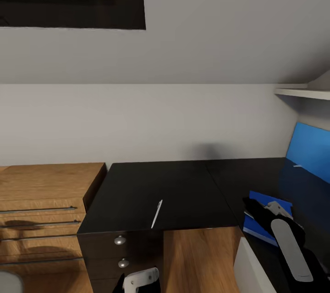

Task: In the bedroom, organize the workspace by keeping the computer under the desk, ensuring the monitor is on the desk, placing the keyboard on the desk next to the monitor, placing the mouse on the desk next to the keyboard, moving the folder from the swivel chair onto the desk next to the mouse, stacking the notebook on top of the folder with the pen on top of the notebook, and positioning the swivel chair next to the desk.

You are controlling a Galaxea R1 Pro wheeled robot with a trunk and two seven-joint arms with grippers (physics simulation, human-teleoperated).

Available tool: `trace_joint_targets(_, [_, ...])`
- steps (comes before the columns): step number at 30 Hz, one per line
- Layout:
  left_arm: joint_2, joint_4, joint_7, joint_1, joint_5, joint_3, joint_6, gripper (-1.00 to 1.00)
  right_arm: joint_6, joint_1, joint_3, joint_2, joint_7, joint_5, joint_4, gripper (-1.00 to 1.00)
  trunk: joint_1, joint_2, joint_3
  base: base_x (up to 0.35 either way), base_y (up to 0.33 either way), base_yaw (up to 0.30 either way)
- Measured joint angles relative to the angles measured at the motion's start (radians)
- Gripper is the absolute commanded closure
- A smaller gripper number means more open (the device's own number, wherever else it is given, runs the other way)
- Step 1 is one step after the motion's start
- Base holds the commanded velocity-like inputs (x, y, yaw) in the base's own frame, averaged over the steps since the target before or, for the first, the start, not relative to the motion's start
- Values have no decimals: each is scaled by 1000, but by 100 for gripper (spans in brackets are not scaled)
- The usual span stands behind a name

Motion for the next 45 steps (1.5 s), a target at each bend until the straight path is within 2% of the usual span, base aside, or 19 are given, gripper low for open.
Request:
trace_joint_targets(9, [1, 0, 0, 0, 0, 4, 0, -100, 0, 0, 11, 2, -8, 1, -21, -100, -35, 63, 27, 0, 0, 53])
trace_joint_targets(12, [1, 0, -1, 0, 0, 8, 0, -100, 2, 0, 34, 2, -7, 9, -21, -100, -46, 84, 35, 0, 0, 196])
trace_joint_targets(14, [1, 0, -2, 0, 0, 13, 1, -100, 2, 0, 66, 1, -7, 23, -20, -100, -54, 98, 40, 0, 0, 221])
trace_joint_targets(15, [1, 0, -2, 0, 1, 21, 1, -100, 1, 0, 104, 0, -7, 46, -18, -100, -57, 105, 43, 0, 0, 231])
trace_joint_targets(17, [1, 0, -3, 0, 2, 33, 1, -100, 1, 0, 141, -1, -6, 79, -16, -100, -65, 119, 48, 0, 0, 235])
trace_joint_targets(23, [1, 1, -6, 0, 21, 73, 6, -100, 0, 0, 217, 3, -3, 206, -2, -100, -88, 161, 62, 0, 0, 242])
trace_joint_targets(24, [1, 1, -6, 0, 41, 82, 7, -100, -5, 0, 237, 5, -3, 244, 9, -100, -92, 168, 64, 0, 0, 242])
trace_joint_targets(25, [1, 1, -7, 0, 55, 86, 8, -100, -9, 0, 246, 6, -3, 261, 17, -100, -96, 175, 66, 0, 0, 241])
trace_joint_targets(28, [2, 1, -7, 0, 98, 94, 9, -100, -36, 0, 273, 8, -2, 293, 49, -100, -107, 196, 73, 0, 0, 237])
trace_joint_targets(29, [3, 1, -8, 0, 125, 100, 10, -100, -61, 0, 290, 10, -2, 305, 67, -100, -111, 203, 75, 0, 0, 232])
trace_joint_targets(35, [4, 1, -9, 0, 171, 134, 21, -100, -124, 0, 334, 10, 3, 325, 96, -100, -134, 245, 88, 0, 0, 226])
trace_joint_targets(45, [4, 1, -10, 0, 185, 158, 67, -100, -142, 0, 351, 11, 4, 330, 108, -100, -173, 315, 108, 0, 0, 209])
